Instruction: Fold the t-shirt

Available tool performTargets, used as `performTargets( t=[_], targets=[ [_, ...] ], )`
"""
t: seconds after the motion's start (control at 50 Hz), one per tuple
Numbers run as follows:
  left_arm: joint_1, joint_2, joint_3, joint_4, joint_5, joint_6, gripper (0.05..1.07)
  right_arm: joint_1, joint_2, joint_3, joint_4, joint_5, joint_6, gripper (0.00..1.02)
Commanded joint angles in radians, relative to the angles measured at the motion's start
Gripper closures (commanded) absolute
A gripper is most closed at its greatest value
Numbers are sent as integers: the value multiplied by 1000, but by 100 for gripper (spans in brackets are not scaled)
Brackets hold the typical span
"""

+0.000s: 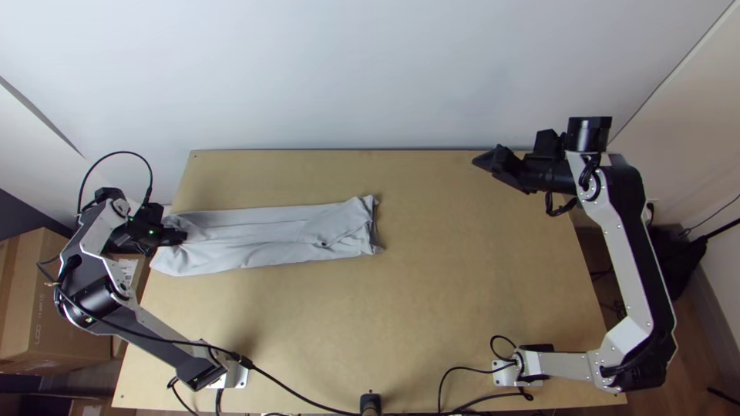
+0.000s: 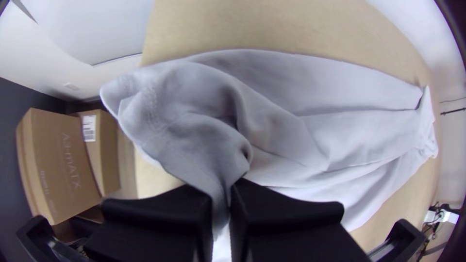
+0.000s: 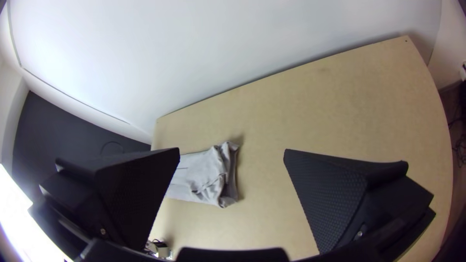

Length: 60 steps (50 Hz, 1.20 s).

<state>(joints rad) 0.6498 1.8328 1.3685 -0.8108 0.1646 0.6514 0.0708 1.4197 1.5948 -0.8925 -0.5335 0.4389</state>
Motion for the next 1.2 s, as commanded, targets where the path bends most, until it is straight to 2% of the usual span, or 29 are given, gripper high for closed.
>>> performTargets(
  t=[0.0,0.16,0.34,0.46,0.74,1.18],
  targets=[
    [-42,-125,21,-11,-68,51,105,12,-53,-58,-8,24,-51,4],
    [-162,-254,9,-10,-174,71,105,9,-96,-122,-5,47,-72,4],
    [-346,-329,3,-7,-419,82,105,-5,-142,-173,0,56,-80,4],
    [-466,-339,14,-19,-540,71,105,-31,-174,-199,1,56,-89,4],
    [-727,-280,124,-123,-613,-27,105,-80,-255,-272,3,55,-106,4],
    [-1099,23,466,-366,-723,-277,105,-131,-334,-329,1,53,-109,4]
  ],
)
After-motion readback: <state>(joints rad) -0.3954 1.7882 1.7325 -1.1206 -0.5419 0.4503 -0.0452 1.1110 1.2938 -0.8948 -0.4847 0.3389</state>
